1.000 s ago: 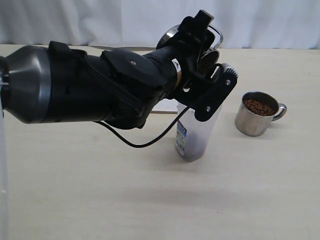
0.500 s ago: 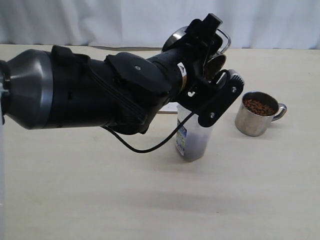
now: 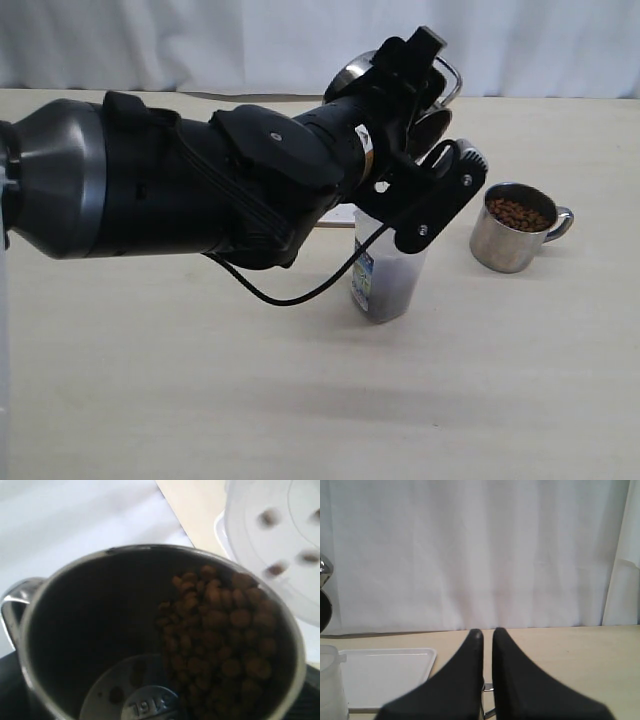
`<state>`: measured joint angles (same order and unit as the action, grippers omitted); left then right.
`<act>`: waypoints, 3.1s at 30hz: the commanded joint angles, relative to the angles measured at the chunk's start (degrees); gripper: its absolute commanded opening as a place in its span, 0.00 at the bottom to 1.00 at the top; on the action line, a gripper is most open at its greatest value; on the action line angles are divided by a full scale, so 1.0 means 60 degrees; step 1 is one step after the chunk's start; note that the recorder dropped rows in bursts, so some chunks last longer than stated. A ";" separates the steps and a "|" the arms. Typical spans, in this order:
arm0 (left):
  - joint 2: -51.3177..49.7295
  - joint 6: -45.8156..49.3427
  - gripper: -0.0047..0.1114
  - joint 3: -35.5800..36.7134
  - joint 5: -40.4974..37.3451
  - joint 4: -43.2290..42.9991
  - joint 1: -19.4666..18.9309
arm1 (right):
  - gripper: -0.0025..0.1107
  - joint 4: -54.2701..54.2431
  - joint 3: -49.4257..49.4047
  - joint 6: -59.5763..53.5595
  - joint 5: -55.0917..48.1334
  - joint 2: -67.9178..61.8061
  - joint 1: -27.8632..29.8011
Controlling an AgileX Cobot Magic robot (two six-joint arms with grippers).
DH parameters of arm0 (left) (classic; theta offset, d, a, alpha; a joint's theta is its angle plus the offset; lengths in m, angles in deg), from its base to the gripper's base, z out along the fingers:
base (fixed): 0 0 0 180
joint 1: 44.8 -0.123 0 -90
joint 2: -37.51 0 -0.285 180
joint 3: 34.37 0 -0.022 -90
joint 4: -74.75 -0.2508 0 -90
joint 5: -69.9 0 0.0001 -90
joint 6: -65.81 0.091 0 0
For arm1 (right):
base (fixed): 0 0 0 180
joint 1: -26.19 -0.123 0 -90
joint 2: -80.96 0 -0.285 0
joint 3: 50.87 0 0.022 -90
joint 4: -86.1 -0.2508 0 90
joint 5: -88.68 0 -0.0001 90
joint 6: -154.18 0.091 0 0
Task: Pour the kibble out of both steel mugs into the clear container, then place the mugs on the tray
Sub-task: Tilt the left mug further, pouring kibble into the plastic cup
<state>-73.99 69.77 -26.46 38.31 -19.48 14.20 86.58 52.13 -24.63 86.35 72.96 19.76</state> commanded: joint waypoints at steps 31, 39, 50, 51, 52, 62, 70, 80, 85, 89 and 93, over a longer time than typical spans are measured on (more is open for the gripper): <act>0.0054 0.1119 0.04 -0.0004 -0.0359 -0.0263 0.0296 | 0.07 -0.0008 -0.0035 -0.0066 0.0082 0.0035 0.0043; 0.0054 0.1119 0.04 -0.0004 -0.0423 -0.0263 0.0297 | 0.07 -0.0008 -0.0035 -0.0066 0.0082 0.0035 0.0043; 0.0054 0.1119 0.04 -0.0004 -0.0423 -0.0263 0.0297 | 0.07 -0.0008 -0.0035 -0.0066 0.0082 0.0035 0.0043; 0.0054 0.1142 0.04 -0.0004 -0.0423 -0.0263 0.0297 | 0.07 -0.0008 -0.0035 -0.0066 0.0082 0.0035 0.0043; 0.0054 0.1142 0.04 -0.0004 -0.0423 -0.0263 0.0297 | 0.07 -0.0008 -0.0035 -0.0066 0.0082 0.0035 0.0043; 0.0054 0.1142 0.04 -0.0004 -0.0423 -0.0263 0.0297 | 0.07 -0.0008 -0.0035 -0.0066 0.0082 0.0035 0.0043; 0.0054 0.1142 0.04 -0.0004 -0.0423 -0.0263 0.0297 | 0.07 -0.0008 -0.0035 -0.0066 0.0082 0.0035 0.0043; 0.0054 0.1142 0.04 -0.0004 -0.0423 -0.0263 0.0297 | 0.07 -0.0008 -0.0035 -0.0066 0.0082 0.0035 0.0043; 0.0054 0.1211 0.04 -0.0004 -0.0423 -0.0279 0.0297 | 0.07 -0.0008 -0.0035 -0.0066 0.0082 0.0035 0.0043; 0.0054 0.1380 0.04 -0.0004 -0.0423 -0.0279 0.0297 | 0.07 -0.0008 -0.0035 -0.0066 0.0082 0.0035 0.0043; 0.0054 0.1380 0.04 -0.0004 -0.0423 -0.0279 0.0297 | 0.07 -0.0008 -0.0035 -0.0066 0.0082 0.0035 0.0043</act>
<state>-73.99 77.94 -26.46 36.39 -20.72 15.84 86.58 52.13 -24.63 86.35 72.96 19.76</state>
